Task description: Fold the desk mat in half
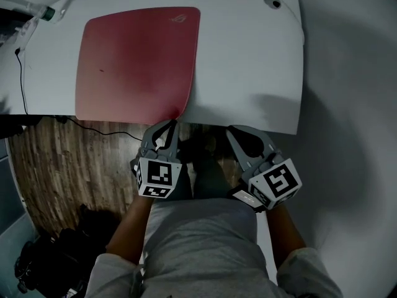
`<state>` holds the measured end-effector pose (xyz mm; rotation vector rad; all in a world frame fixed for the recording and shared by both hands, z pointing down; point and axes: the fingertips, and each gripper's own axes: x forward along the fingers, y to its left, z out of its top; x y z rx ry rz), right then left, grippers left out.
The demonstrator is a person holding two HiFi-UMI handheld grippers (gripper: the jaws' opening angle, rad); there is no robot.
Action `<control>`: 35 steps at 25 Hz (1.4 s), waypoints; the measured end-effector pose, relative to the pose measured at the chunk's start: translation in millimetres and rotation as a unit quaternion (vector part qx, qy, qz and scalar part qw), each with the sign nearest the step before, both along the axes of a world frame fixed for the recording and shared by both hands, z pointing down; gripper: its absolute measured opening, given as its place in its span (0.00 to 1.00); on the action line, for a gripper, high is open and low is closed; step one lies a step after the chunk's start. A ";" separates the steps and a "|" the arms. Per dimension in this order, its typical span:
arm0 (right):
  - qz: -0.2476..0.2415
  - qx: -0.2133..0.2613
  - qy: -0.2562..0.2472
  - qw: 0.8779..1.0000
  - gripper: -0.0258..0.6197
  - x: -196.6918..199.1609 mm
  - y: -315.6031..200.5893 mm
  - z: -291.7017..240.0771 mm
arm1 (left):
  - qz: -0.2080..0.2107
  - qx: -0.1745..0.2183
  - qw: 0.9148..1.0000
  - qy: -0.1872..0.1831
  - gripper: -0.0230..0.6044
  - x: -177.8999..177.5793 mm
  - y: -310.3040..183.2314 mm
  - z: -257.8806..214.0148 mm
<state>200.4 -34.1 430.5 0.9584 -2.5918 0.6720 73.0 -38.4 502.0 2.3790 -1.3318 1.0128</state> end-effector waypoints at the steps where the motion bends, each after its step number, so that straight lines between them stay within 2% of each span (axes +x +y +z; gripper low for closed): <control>1: -0.002 0.001 0.001 1.000 0.05 0.4 -0.6 -0.9 | -0.002 0.003 1.000 -0.001 0.09 -1.7 -0.8 -4.0; 4: 0.005 0.003 0.003 1.000 0.05 -0.5 -5.2 -4.9 | -0.008 0.011 1.000 0.004 0.09 -8.8 -5.4 -15.8; 8: 0.012 0.012 0.008 1.000 0.05 -8.4 -8.2 -8.4 | -0.015 0.015 0.999 0.045 0.09 -21.3 -13.1 -32.1; 12: 0.037 0.013 0.015 0.999 0.05 -21.3 -11.4 -12.6 | -0.004 0.026 0.998 0.065 0.09 -40.6 -19.0 -47.7; 22: 0.088 0.019 0.027 0.996 0.05 -97.7 -7.8 -15.2 | 0.034 0.051 0.996 0.063 0.09 -122.7 -32.1 -60.4; 27: 0.094 0.022 0.033 0.995 0.05 -136.9 -10.6 -18.3 | 0.043 0.055 0.995 0.067 0.09 -159.7 -39.4 -67.2; 35: 0.100 0.023 0.038 0.994 0.05 -176.4 -19.1 -16.9 | 0.049 0.056 0.995 0.068 0.09 -201.4 -41.8 -66.5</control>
